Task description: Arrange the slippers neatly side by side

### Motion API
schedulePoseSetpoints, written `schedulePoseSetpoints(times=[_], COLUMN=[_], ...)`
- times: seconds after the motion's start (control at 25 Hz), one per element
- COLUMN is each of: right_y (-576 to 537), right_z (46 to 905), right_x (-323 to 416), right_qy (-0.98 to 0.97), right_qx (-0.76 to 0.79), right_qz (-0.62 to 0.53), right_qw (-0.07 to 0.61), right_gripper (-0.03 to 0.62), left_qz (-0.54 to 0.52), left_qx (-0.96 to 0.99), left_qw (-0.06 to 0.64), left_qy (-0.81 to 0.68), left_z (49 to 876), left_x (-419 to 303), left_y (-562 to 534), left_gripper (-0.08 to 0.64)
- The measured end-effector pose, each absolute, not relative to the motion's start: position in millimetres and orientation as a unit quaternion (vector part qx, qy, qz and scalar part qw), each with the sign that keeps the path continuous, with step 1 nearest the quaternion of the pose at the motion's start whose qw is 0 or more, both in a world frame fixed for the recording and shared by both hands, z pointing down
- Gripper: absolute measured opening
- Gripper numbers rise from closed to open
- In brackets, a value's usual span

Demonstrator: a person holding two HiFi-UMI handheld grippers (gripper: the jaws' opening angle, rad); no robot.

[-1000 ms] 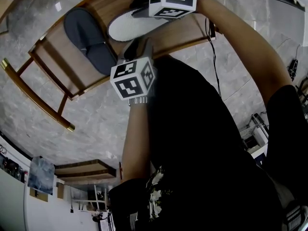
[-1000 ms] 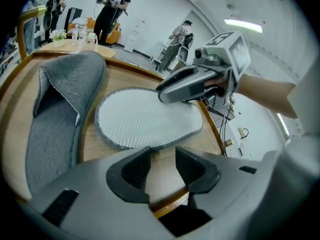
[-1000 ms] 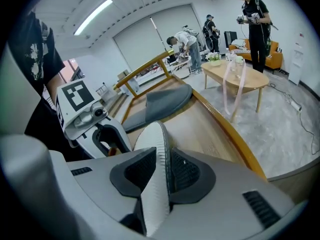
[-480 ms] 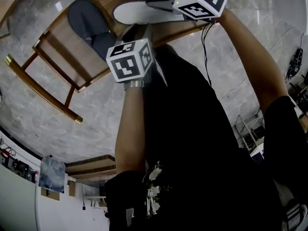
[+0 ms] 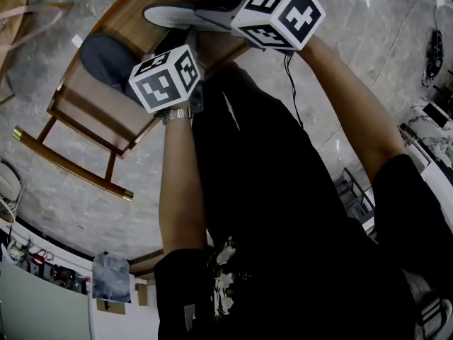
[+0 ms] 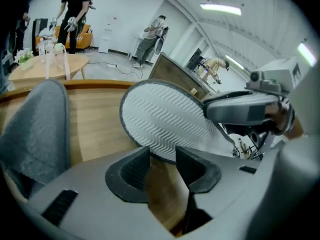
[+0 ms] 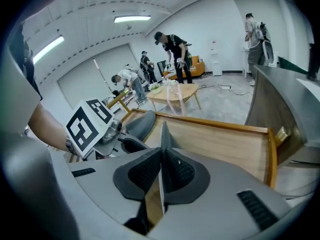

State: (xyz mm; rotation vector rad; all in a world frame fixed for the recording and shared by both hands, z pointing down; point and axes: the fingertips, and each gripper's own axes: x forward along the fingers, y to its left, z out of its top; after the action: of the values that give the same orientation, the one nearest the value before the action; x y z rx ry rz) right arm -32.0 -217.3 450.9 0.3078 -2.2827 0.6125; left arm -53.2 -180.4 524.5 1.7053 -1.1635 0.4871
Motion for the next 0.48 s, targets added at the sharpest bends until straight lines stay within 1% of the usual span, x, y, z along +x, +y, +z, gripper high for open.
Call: schedulePoseSetpoints(times=[0.12, 0.24, 0.4, 0.48], right_y=[-218, -206, -195, -195], right_z=[444, 435, 439, 441], right_x=[-32, -44, -55, -57], right_qy=[-0.878, -0.871, -0.869, -0.87], right_qx=[0.162, 0.171, 0.196, 0.205], right_qz=[0.257, 0.291, 0.278, 0.284], right_qw=[0.369, 0.358, 0.359, 0.348], right_gripper=[0.026, 0.028, 0.026, 0.026], left_qz=[0.193, 0.182, 0.199, 0.201], left_qx=[0.711, 0.71, 0.715, 0.712], left_qw=[0.481, 0.476, 0.464, 0.463], left_qy=[-0.476, -0.486, -0.484, -0.488], left_z=[523, 520, 523, 523], left_x=[-53, -57, -63, -68], left_y=[-195, -209, -216, -215], left_gripper=[0.156, 0.156, 0.149, 0.149])
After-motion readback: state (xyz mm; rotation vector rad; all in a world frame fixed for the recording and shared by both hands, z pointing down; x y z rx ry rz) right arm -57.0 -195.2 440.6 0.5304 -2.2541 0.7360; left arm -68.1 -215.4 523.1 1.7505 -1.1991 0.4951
